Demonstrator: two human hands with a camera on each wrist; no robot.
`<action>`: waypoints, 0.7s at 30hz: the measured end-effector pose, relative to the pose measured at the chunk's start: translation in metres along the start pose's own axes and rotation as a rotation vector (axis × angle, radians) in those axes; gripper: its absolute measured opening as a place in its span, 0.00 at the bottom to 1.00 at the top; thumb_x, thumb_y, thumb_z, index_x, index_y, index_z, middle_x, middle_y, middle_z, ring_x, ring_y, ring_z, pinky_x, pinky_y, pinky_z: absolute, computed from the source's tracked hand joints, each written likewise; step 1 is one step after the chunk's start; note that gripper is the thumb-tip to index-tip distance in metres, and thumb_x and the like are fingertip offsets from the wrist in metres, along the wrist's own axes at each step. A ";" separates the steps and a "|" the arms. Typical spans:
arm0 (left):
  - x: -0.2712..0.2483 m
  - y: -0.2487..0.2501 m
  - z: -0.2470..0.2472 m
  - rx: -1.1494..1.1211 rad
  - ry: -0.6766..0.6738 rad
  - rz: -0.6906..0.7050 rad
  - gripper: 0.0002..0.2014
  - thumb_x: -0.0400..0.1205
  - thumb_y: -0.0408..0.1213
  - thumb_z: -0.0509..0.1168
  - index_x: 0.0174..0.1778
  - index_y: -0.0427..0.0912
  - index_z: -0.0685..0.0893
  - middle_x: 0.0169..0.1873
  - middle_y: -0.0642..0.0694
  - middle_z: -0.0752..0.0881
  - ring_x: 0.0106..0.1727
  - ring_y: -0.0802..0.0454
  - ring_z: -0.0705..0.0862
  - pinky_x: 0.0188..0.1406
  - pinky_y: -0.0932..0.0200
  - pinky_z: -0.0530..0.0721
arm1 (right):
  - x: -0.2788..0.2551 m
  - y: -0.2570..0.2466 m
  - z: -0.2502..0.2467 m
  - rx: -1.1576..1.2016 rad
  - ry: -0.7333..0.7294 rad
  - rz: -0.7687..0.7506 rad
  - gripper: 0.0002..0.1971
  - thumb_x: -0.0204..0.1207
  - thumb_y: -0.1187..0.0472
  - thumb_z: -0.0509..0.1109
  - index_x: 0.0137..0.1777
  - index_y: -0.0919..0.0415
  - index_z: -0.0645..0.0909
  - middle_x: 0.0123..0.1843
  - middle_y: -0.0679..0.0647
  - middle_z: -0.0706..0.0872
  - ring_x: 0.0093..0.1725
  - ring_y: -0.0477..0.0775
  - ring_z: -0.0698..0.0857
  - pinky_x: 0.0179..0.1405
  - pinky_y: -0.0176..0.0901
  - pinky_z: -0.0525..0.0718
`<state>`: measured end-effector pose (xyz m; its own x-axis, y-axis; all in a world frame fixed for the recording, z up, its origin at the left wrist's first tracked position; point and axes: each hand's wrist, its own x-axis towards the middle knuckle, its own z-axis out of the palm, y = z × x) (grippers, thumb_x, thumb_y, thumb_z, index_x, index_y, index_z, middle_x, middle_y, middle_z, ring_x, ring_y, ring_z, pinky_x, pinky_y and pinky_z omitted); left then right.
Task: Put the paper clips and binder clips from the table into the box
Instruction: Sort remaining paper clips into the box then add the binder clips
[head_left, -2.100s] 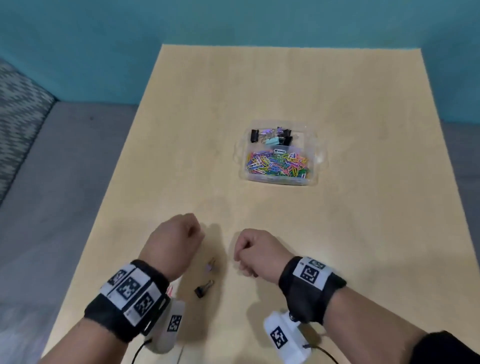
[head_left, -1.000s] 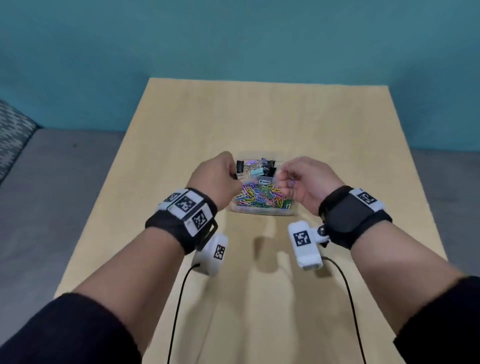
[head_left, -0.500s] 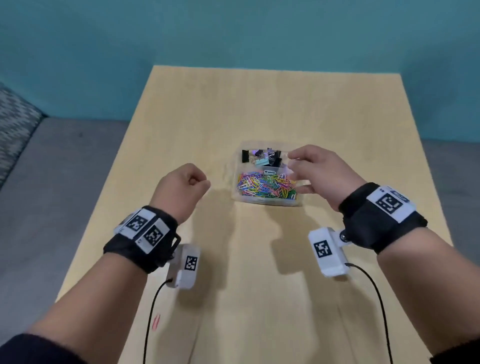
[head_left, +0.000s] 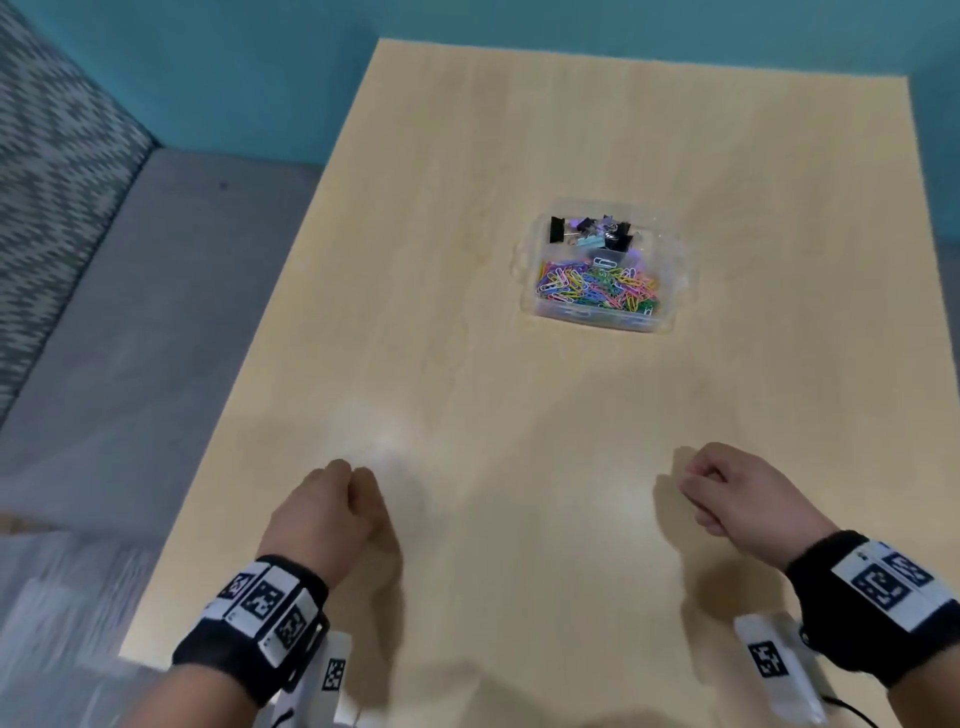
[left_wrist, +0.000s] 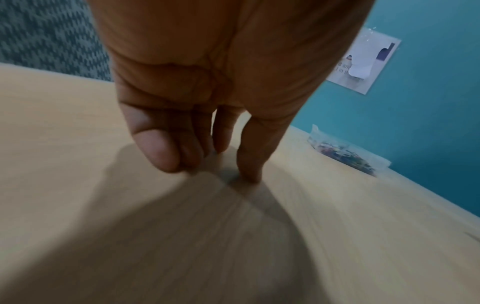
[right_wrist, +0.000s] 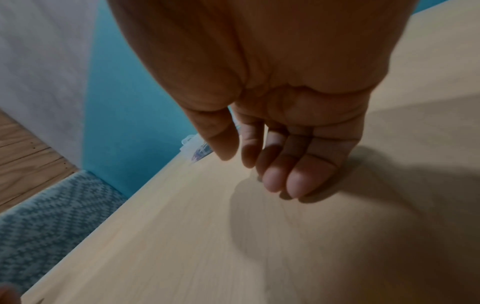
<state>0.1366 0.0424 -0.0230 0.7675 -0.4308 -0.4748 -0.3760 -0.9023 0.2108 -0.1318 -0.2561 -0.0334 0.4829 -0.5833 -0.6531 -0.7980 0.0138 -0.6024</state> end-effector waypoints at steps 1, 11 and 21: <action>0.001 0.001 0.004 0.007 -0.002 0.019 0.10 0.78 0.43 0.63 0.34 0.48 0.69 0.33 0.50 0.77 0.32 0.54 0.76 0.27 0.58 0.67 | -0.002 0.003 0.001 0.019 0.003 0.002 0.08 0.76 0.61 0.68 0.40 0.66 0.76 0.26 0.57 0.77 0.23 0.52 0.77 0.30 0.46 0.73; 0.010 0.059 -0.002 0.090 -0.083 0.213 0.03 0.76 0.34 0.57 0.38 0.47 0.72 0.35 0.50 0.79 0.34 0.52 0.77 0.30 0.59 0.71 | -0.019 0.028 0.003 0.086 0.031 -0.010 0.06 0.74 0.62 0.68 0.37 0.61 0.77 0.25 0.51 0.77 0.26 0.53 0.77 0.31 0.50 0.74; 0.104 0.239 -0.043 -0.216 0.143 0.443 0.09 0.76 0.31 0.59 0.46 0.48 0.81 0.42 0.46 0.85 0.44 0.43 0.81 0.41 0.55 0.79 | -0.056 0.033 -0.018 -0.121 0.150 -0.192 0.05 0.76 0.58 0.69 0.43 0.47 0.77 0.37 0.45 0.85 0.38 0.45 0.82 0.43 0.45 0.81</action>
<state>0.1486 -0.2186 0.0147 0.6276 -0.7571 -0.1811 -0.5773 -0.6087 0.5442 -0.1918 -0.2371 -0.0082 0.5783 -0.6798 -0.4511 -0.7385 -0.2011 -0.6436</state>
